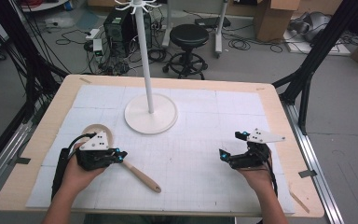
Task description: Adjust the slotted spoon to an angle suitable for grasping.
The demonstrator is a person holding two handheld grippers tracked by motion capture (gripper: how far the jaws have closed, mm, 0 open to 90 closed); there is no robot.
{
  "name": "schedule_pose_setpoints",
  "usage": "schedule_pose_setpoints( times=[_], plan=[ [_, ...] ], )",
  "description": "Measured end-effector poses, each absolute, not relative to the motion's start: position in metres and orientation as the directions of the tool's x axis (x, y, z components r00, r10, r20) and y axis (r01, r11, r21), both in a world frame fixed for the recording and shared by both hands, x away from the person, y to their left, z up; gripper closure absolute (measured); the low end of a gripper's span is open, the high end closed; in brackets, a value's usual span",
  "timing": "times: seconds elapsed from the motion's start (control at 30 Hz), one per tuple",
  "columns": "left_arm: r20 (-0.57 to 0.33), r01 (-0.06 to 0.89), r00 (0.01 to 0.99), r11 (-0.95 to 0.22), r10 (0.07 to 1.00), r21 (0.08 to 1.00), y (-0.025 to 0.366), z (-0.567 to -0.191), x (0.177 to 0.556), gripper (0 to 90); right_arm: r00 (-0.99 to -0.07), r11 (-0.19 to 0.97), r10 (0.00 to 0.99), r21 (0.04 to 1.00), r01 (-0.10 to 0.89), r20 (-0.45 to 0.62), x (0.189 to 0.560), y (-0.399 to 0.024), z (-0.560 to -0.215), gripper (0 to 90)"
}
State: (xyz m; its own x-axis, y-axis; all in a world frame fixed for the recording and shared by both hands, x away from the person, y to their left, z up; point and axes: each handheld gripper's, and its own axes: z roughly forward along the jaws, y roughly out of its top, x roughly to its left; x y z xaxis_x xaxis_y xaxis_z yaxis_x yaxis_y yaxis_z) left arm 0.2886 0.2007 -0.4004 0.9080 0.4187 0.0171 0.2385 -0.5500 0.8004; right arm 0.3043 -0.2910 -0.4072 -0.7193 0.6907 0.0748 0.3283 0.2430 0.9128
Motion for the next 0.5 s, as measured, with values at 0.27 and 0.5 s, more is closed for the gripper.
schedule_pose_setpoints(
  times=[0.27, 0.5],
  plan=[
    [-0.028, 0.208, 0.952, -0.580, 0.304, 0.788, 0.188, -0.413, 0.279, 89.7, -0.718, 0.243, 0.692, 0.912, 0.332, 0.077, 0.304, -0.291, -0.407, 0.8],
    [-0.058, 0.166, 0.980, -0.632, 0.188, 0.757, 0.170, -0.426, 0.274, 89.7, -0.719, 0.249, 0.691, 0.910, 0.332, 0.073, 0.305, -0.290, -0.408, 0.8]
  ],
)
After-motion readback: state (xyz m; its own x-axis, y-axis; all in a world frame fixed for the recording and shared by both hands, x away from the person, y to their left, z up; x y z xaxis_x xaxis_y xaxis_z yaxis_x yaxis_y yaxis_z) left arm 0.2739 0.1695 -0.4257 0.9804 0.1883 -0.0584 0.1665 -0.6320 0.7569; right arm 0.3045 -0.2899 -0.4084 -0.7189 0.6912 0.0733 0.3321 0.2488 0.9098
